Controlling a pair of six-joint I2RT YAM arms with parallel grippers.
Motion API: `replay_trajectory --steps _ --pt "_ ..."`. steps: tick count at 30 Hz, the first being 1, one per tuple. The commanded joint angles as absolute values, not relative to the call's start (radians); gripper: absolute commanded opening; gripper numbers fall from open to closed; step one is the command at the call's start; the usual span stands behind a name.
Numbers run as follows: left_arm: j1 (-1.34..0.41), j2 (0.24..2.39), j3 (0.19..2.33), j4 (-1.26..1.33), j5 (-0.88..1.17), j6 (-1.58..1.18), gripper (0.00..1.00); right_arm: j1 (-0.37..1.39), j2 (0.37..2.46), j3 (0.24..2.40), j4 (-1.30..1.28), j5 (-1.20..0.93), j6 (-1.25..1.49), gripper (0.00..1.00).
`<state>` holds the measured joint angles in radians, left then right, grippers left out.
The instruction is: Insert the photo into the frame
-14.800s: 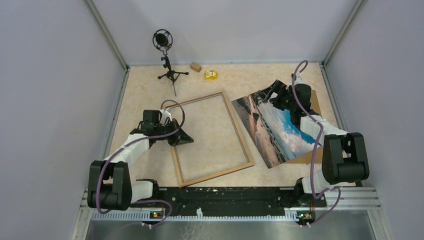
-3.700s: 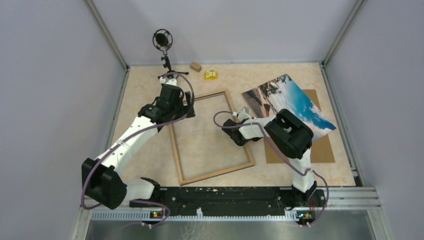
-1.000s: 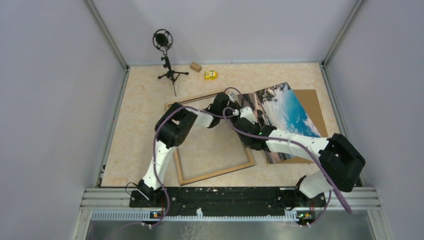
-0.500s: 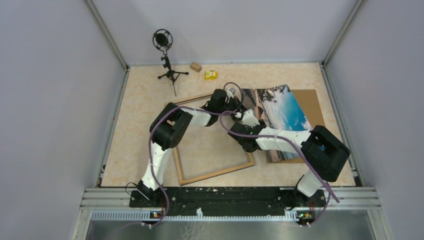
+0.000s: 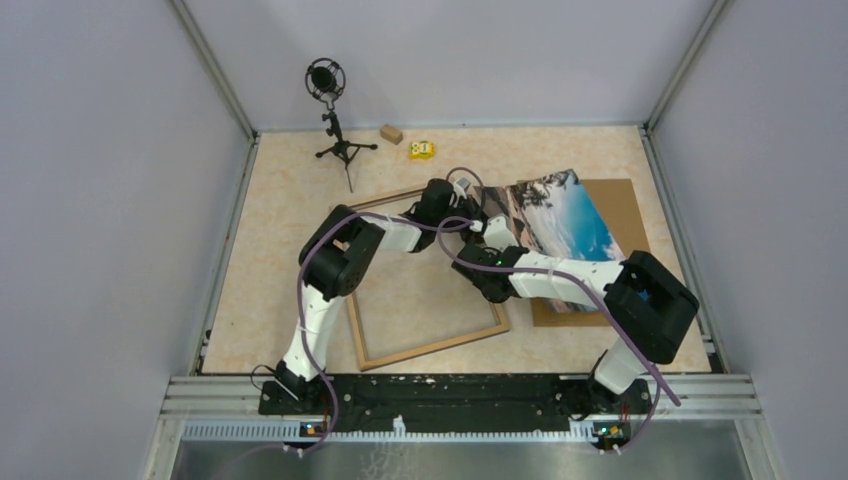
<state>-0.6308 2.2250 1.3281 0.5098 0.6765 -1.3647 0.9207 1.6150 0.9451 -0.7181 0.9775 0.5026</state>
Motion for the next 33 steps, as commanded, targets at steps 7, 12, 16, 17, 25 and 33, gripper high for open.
replay_trajectory --steps 7,12,16,17,25,33 --pt "-0.598 2.062 1.354 0.372 0.634 -1.182 0.50 0.931 1.610 0.991 -0.768 0.989 0.546 0.00" --pt "-0.554 1.924 1.260 0.351 0.610 -1.143 0.84 0.930 1.552 0.972 -0.773 0.986 0.544 0.00" --pt "-0.505 1.777 1.136 0.328 0.598 -1.126 0.95 0.920 1.489 0.942 -0.769 0.972 0.543 0.00" --pt "-0.495 1.736 1.105 0.325 0.599 -1.126 0.96 0.912 1.470 0.932 -0.760 0.962 0.539 0.00" --pt "-0.355 1.423 0.952 0.165 0.636 -0.987 0.98 0.781 1.287 0.859 -0.662 0.780 0.474 0.00" --pt "-0.307 1.227 1.149 -0.159 0.497 -0.611 0.98 0.730 1.215 0.938 -0.663 0.641 0.422 0.00"
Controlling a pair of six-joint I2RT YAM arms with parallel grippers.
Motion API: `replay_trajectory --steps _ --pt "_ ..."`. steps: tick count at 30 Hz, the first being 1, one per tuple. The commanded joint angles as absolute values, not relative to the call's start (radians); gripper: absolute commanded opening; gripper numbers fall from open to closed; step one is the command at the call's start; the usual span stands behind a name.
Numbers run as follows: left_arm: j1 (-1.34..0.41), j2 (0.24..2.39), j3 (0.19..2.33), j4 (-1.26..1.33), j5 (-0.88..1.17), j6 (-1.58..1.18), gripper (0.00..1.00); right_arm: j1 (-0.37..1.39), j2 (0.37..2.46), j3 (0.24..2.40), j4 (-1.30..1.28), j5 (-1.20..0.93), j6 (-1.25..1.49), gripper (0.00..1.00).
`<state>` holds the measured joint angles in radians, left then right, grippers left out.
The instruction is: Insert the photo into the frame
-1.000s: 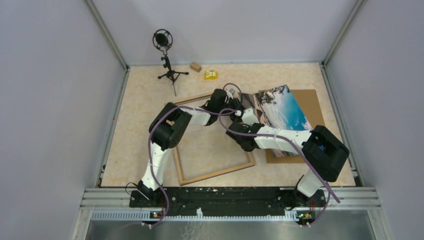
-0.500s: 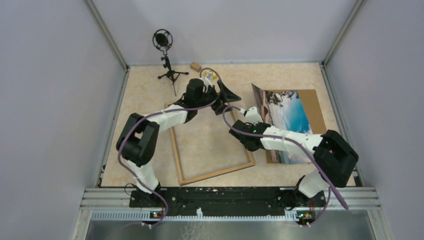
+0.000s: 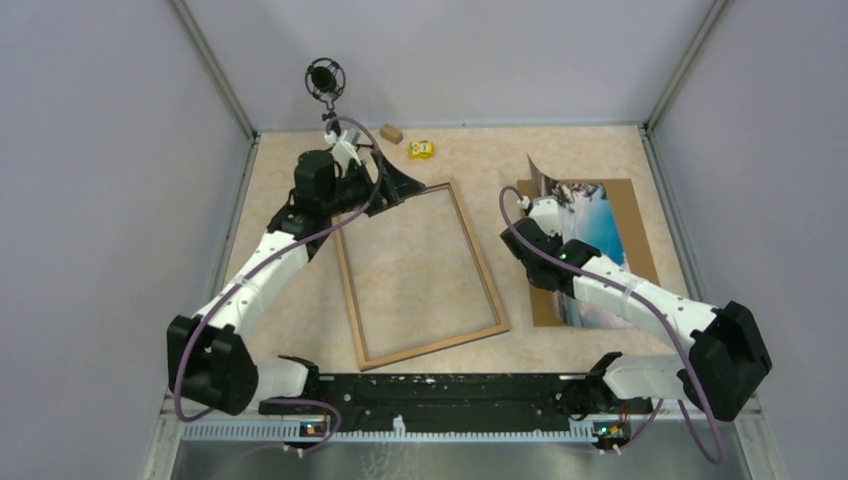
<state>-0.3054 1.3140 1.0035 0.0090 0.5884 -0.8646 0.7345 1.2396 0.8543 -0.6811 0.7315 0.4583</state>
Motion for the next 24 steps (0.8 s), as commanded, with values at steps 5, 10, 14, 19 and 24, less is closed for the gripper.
replay_trajectory --steps 5,10,14,19,24 --pt "-0.307 1.140 1.240 -0.244 0.277 -0.452 0.98 0.730 1.219 1.041 -0.630 0.509 0.390 0.00" --pt "-0.317 1.080 1.189 -0.275 0.033 -0.380 0.98 0.741 1.271 1.170 -0.576 0.302 0.402 0.00" --pt "-0.346 1.064 1.170 -0.321 -0.142 -0.385 0.98 0.829 1.347 1.339 -0.573 0.263 0.418 0.00" --pt "-0.354 1.058 1.179 -0.372 -0.298 -0.406 0.98 0.911 1.420 1.538 -0.496 0.051 0.456 0.00" --pt "-0.346 1.053 1.173 -0.372 -0.306 -0.411 0.98 0.906 1.378 1.482 -0.263 -0.096 0.581 0.00"
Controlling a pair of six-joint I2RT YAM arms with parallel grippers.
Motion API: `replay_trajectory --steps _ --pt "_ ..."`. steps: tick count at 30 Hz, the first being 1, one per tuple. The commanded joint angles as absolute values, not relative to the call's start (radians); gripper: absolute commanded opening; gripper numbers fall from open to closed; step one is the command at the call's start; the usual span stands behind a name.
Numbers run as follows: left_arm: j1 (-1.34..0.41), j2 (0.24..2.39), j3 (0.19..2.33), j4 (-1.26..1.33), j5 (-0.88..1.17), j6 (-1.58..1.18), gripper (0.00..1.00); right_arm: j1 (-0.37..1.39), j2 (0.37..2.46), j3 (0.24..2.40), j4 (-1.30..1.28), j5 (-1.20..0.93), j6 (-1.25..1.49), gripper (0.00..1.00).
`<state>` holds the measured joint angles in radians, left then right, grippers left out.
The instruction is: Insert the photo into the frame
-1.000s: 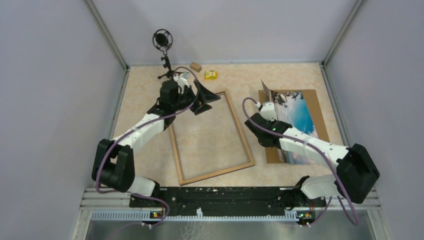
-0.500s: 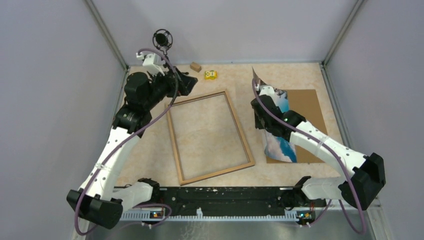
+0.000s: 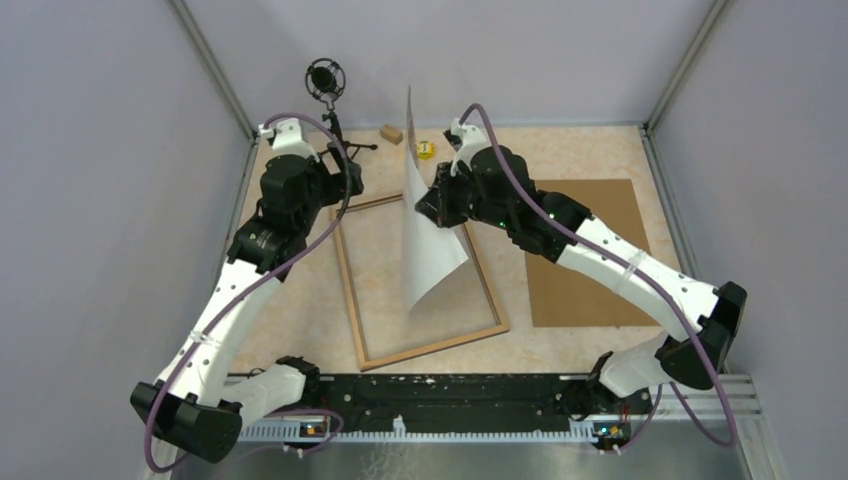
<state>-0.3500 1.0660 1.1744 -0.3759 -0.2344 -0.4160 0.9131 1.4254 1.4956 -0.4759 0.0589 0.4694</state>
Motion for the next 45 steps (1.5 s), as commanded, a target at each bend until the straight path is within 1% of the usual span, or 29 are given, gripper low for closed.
replay_trajectory --steps 1,4,7,10,14,17,21,26,35,45 --pt "-0.344 1.052 1.173 -0.375 -0.308 -0.412 0.98 0.892 1.364 1.432 -0.199 -0.113 0.626 0.00" --pt "-0.341 1.044 1.165 -0.368 -0.315 -0.413 0.99 0.797 1.317 1.190 0.030 -0.203 0.807 0.00" --pt "-0.341 1.052 1.150 -0.352 -0.292 -0.411 0.98 0.712 1.289 0.939 0.198 -0.211 0.949 0.00" --pt "-0.339 1.067 1.141 -0.337 -0.255 -0.411 0.98 0.647 1.324 0.806 0.268 -0.269 0.975 0.00" --pt "-0.339 1.080 1.129 -0.326 -0.214 -0.416 0.98 0.607 1.335 0.675 0.293 -0.227 0.959 0.00" --pt "-0.339 1.093 1.130 -0.325 -0.193 -0.417 0.99 0.579 1.362 0.625 0.329 -0.272 0.965 0.00" --pt "-0.336 1.110 1.125 -0.321 -0.164 -0.423 0.98 0.578 1.358 0.569 0.356 -0.254 0.984 0.00" --pt "-0.331 1.127 1.128 -0.318 -0.123 -0.423 0.98 0.578 1.414 0.552 0.434 -0.303 0.994 0.00" --pt "-0.324 1.129 1.114 -0.304 -0.109 -0.426 0.98 0.581 1.497 0.584 0.476 -0.320 0.992 0.00" --pt "-0.325 1.127 1.109 -0.299 -0.086 -0.430 0.98 0.633 1.527 0.606 0.459 -0.249 0.976 0.00"
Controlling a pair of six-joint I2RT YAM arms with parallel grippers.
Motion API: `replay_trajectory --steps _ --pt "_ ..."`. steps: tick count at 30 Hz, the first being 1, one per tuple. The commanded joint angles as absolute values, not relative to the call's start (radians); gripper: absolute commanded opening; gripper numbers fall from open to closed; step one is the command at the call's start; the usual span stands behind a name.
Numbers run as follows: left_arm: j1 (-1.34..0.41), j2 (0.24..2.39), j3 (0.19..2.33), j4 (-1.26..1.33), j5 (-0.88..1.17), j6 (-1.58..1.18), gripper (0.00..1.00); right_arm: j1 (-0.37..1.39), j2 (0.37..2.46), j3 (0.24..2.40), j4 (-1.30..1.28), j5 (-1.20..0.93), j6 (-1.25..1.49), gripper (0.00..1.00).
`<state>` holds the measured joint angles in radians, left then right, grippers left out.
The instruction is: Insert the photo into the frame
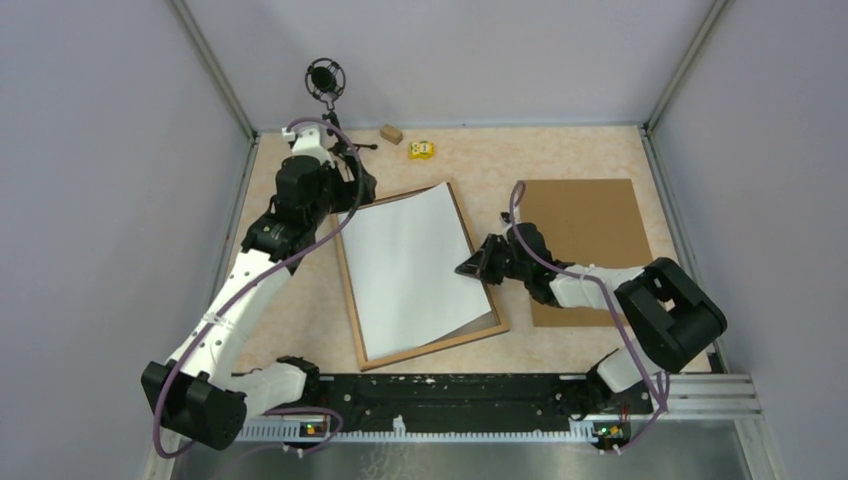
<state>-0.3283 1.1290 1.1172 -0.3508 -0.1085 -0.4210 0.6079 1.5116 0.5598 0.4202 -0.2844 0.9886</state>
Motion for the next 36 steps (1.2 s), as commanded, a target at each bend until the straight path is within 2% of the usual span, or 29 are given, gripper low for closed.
replay_trajectory --steps 1,5,9,17,28,31,36 --pt "-0.325 1.126 1.109 -0.298 -0.083 -0.430 0.98 0.635 1.528 0.608 0.455 -0.243 0.975 0.00" --pt "-0.325 1.123 1.107 -0.298 -0.081 -0.430 0.98 0.644 1.542 0.622 0.434 -0.238 0.970 0.00" --pt "-0.324 1.128 1.103 -0.292 -0.076 -0.430 0.98 0.653 1.530 0.675 0.306 -0.202 0.916 0.00" --pt "-0.334 1.154 1.112 -0.302 -0.025 -0.428 0.99 0.672 1.455 0.767 -0.039 -0.103 0.769 0.46" --pt "-0.342 1.183 1.106 -0.282 0.044 -0.410 0.99 0.678 1.275 0.819 -0.348 0.086 0.584 0.88" --pt "-0.348 1.173 1.090 -0.258 0.088 -0.406 0.99 0.670 1.244 0.817 -0.374 0.135 0.542 0.94" --pt "-0.351 1.190 1.072 -0.227 0.125 -0.407 0.99 0.609 1.248 0.815 -0.374 0.108 0.528 0.95"
